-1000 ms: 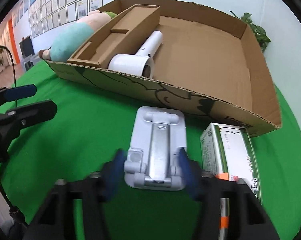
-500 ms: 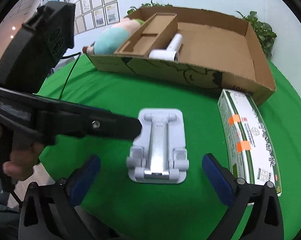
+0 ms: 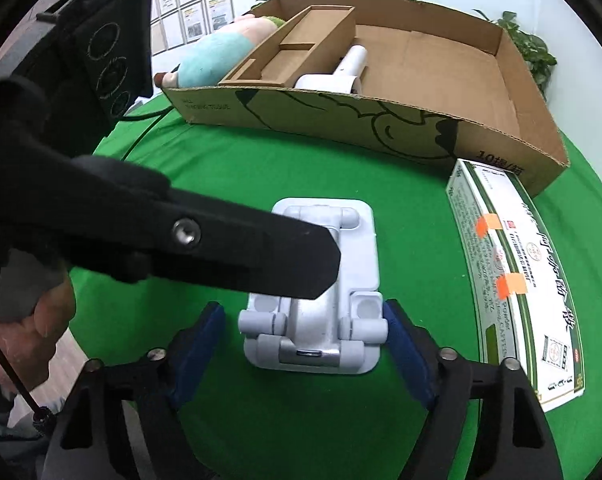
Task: Organize objects
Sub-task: 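Lift the phone stand and carry it over the box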
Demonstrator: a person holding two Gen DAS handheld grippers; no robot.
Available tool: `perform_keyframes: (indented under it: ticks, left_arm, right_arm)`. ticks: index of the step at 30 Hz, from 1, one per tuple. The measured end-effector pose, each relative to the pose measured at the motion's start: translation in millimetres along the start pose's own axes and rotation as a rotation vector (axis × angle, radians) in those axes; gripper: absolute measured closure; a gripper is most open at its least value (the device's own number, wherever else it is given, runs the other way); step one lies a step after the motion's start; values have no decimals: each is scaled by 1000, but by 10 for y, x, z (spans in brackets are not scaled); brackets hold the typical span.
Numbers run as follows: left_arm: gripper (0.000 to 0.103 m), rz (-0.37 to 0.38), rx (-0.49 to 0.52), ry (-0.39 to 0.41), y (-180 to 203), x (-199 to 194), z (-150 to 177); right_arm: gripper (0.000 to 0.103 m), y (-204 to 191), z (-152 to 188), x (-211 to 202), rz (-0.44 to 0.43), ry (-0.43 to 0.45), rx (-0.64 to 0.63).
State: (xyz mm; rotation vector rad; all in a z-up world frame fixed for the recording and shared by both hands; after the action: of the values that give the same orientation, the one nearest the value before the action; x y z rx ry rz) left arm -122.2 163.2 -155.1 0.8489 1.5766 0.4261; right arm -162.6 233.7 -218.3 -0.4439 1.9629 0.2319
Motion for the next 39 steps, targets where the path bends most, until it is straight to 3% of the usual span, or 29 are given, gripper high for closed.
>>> perform_keyframes:
  ticks: [4, 8, 13, 17, 28, 39]
  left_arm:
    - [21, -12, 7, 9, 24, 21, 12]
    - [40, -52, -9, 24, -36, 1, 20]
    - [45, -81, -16, 29, -53, -14, 46]
    - [58, -111, -31, 34, -79, -1, 39]
    - [64, -185, 18, 51, 65, -39, 68]
    - [70, -252, 143, 189, 502, -458, -73]
  right_arm:
    - [38, -22, 30, -29, -11, 5, 4]
    - [38, -1, 51, -81, -69, 7, 52]
    - [38, -24, 60, -133, -138, 9, 96]
    - [38, -31, 67, -166, -191, 6, 114]
    - [39, -6, 102, -156, -194, 14, 120]
    - [39, -32, -246, -535, -173, 138, 106]
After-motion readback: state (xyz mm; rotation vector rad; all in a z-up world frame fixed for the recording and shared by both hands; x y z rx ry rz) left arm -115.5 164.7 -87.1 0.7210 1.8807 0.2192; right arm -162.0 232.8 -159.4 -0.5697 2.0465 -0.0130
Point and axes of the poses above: each gripper's, at about its wrist camera, not at the fingertips, and x roughly the way its jaws point, y to its right, z to its underside, the point moved 9 cm from there along x, roughly the way its jaws point, and after that the axes turned 14 degrees about -y, right-handed, at the moved point
